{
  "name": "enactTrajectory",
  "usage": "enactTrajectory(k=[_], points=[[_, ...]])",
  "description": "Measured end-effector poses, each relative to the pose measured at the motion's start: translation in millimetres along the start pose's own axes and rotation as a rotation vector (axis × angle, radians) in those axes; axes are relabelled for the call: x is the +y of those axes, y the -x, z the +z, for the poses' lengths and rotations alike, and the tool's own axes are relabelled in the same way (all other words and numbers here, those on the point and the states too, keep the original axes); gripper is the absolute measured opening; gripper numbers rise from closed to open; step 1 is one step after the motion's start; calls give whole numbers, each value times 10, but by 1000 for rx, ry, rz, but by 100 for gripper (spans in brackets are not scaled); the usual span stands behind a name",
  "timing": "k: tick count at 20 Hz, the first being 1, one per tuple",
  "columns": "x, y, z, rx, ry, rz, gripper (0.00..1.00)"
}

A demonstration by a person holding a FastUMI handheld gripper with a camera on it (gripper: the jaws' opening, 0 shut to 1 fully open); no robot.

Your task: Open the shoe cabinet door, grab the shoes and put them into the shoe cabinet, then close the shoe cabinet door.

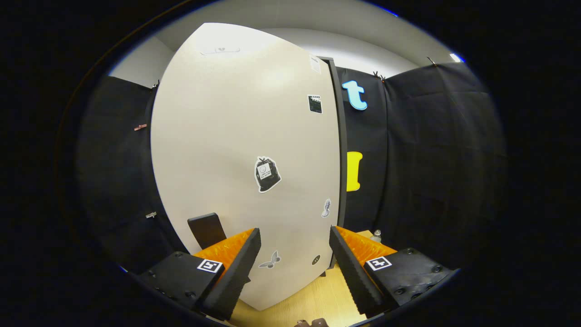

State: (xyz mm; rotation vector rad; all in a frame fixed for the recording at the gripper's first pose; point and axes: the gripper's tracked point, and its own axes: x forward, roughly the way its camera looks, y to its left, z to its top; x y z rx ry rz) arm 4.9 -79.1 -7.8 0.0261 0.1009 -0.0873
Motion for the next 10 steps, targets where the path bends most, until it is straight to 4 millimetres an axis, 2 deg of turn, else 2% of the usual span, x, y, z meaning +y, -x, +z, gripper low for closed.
enactTrajectory(k=[3, 10], points=[[290, -32, 112, -45, 3, 19, 99], [529, -45, 359, -64, -18, 43, 99]])
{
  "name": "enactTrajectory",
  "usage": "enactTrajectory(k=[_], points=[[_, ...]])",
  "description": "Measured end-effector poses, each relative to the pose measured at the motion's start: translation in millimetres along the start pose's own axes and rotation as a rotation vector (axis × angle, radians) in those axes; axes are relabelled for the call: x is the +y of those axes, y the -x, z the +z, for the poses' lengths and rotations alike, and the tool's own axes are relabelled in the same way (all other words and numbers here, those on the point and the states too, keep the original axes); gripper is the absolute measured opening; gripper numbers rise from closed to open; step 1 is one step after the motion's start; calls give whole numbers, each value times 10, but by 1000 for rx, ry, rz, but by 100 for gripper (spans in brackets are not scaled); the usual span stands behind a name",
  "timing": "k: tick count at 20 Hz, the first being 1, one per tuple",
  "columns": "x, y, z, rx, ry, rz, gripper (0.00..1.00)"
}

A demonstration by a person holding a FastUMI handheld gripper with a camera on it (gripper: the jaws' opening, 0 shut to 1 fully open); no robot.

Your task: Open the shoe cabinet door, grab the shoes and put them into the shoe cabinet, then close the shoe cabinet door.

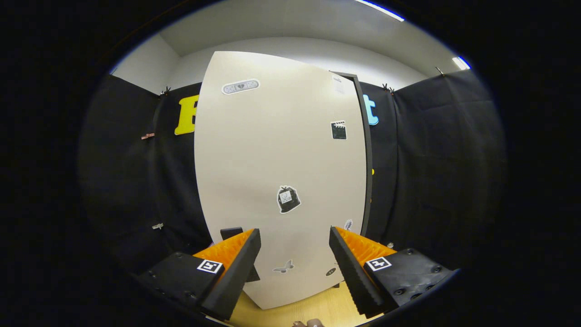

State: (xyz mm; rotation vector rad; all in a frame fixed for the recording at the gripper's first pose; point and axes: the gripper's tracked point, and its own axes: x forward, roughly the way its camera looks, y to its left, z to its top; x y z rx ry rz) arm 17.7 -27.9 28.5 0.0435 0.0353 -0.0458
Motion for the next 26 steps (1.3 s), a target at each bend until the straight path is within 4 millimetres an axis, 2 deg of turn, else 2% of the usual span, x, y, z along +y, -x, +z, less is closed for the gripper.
enactTrajectory(k=[8, 16, 26], points=[[-14, 202, 72, -16, 3, 35, 98], [-55, 318, 92, -16, -11, 48, 98], [-6, 485, 9, -18, 1, 27, 98]])
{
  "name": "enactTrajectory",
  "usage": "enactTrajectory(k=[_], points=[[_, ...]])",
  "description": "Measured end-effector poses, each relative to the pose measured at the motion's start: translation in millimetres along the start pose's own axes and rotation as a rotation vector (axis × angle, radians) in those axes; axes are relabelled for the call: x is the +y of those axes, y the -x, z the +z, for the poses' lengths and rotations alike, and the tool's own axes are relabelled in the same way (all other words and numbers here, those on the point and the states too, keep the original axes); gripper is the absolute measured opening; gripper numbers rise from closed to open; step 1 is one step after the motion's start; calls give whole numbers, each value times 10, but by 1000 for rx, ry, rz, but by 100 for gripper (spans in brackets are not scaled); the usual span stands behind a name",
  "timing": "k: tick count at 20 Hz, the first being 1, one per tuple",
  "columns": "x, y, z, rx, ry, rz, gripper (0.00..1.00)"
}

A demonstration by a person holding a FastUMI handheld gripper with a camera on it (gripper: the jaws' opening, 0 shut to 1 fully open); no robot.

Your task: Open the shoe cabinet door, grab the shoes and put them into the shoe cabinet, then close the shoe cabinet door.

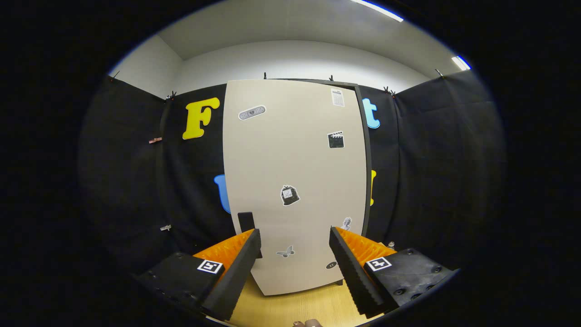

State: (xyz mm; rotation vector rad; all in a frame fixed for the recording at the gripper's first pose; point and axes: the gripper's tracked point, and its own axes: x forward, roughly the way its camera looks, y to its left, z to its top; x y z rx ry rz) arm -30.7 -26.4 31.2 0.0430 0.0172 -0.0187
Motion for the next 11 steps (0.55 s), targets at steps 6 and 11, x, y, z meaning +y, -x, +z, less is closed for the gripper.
enactTrajectory(k=[6, 11], points=[[25, 22, -32, 7, -11, 10, 98], [30, 22, -42, 9, -19, 19, 98]])
